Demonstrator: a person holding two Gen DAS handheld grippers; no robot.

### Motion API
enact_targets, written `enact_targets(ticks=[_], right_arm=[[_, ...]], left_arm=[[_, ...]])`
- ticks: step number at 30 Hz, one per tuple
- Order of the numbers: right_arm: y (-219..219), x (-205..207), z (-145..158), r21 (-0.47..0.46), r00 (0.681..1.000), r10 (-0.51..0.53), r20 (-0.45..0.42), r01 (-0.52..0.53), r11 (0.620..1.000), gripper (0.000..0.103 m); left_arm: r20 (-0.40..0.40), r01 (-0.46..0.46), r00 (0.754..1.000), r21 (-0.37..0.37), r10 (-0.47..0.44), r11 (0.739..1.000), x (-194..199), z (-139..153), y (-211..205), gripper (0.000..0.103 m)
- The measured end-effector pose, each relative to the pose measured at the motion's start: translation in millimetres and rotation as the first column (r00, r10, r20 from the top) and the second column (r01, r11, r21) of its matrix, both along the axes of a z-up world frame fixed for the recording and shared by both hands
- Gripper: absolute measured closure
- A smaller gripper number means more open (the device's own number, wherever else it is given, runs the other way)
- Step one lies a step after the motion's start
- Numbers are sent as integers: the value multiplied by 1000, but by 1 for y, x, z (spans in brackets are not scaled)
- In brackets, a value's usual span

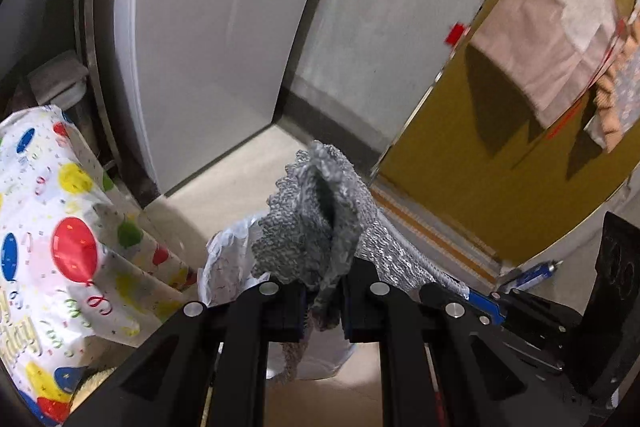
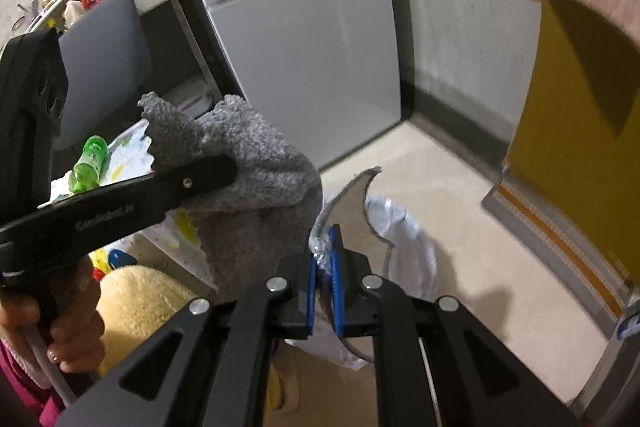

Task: Collect trash
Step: 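Carry both held items over the bin and open both grippers, then return both tools over the table toward the remaining wrappers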

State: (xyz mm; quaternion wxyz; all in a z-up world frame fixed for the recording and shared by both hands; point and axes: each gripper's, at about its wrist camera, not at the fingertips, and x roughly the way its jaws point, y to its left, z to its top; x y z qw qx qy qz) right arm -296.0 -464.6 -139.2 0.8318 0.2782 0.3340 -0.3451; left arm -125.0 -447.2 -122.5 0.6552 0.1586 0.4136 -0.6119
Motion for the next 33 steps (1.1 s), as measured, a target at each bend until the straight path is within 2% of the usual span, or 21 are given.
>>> enact_targets(ticks=[6,10,15,16,18,19,20,23,29,33], right_arm=[[-11,9,-55,94,995,11,-103,-1,996,96],[-15,11,-66,104,993,-1,-118,14,994,96],[-22,15,-66,71,992,-15,-127,24,997,94],[-23,16,-66,65,992,-16,-127,25,998,90],[-25,16,-64,55,992,-22,-124,29,998,71],[-25,16,-62,43,993,-29,-119,35,998,58],[-25,15,-59,29,993,-33,-113,37,999,51],[-25,13,-54,13,992,-47,-119,49,999,50],[-24,5,-43,-10,991,-79,-112,78,997,47],[-23,-2,-34,-28,990,-97,-106,95,995,47]], left_arm=[[59,-30,998,173,20,984,1,-53,-9,90],[73,-31,997,209,16,977,-2,-63,-9,88],[99,-29,995,170,12,985,-6,-55,-18,84],[109,-29,994,158,12,987,-8,-53,-19,82],[126,-23,992,142,5,990,-11,-48,-21,78],[141,-21,990,133,2,991,-13,-45,-22,73],[149,-21,989,130,1,991,-14,-44,-23,63],[164,-32,986,105,14,994,-15,-37,-24,42],[170,-38,985,71,25,997,-14,-25,-20,34],[173,-54,984,54,44,997,-11,-18,-13,34]])
